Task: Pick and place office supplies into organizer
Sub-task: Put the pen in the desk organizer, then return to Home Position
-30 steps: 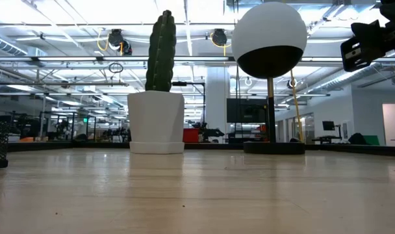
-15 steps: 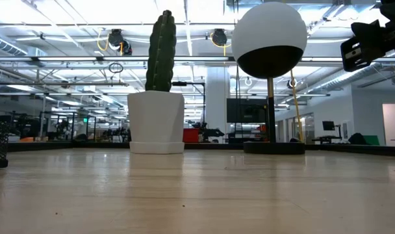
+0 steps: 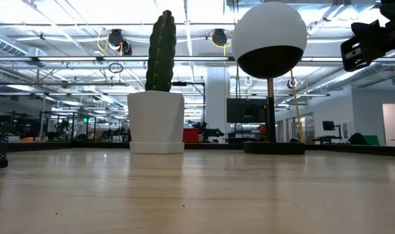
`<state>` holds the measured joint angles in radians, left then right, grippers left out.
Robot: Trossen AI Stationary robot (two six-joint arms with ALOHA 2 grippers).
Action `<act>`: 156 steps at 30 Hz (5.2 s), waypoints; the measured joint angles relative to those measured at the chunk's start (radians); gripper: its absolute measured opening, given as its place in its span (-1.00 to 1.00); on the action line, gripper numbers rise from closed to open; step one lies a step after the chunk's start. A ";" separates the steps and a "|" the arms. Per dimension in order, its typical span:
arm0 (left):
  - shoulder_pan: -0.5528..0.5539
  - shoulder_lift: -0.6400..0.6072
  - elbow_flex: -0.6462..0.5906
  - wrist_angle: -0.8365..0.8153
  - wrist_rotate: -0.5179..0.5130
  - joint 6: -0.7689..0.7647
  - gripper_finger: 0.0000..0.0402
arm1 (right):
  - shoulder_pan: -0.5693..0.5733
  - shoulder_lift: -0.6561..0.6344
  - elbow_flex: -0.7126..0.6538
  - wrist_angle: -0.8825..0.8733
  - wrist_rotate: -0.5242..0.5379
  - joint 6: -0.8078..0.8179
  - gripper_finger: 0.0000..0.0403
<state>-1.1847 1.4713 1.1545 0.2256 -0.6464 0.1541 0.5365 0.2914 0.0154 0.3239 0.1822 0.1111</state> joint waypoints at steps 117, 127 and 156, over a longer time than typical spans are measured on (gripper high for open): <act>-0.125 -0.228 -0.969 1.021 -0.035 -0.303 -0.75 | 0.000 0.000 0.000 0.000 0.000 0.000 -0.24; -0.032 -0.469 -0.954 0.931 -0.121 0.009 -0.86 | 0.000 0.000 0.000 0.000 0.000 0.000 -0.24; 0.793 -1.350 -0.954 -0.342 0.350 -0.343 -0.87 | 0.000 0.000 0.000 0.000 0.000 0.000 -0.24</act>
<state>-0.3913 0.1211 0.2008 -0.1160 -0.2961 -0.1888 0.5363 0.2913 0.0153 0.3237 0.1822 0.1109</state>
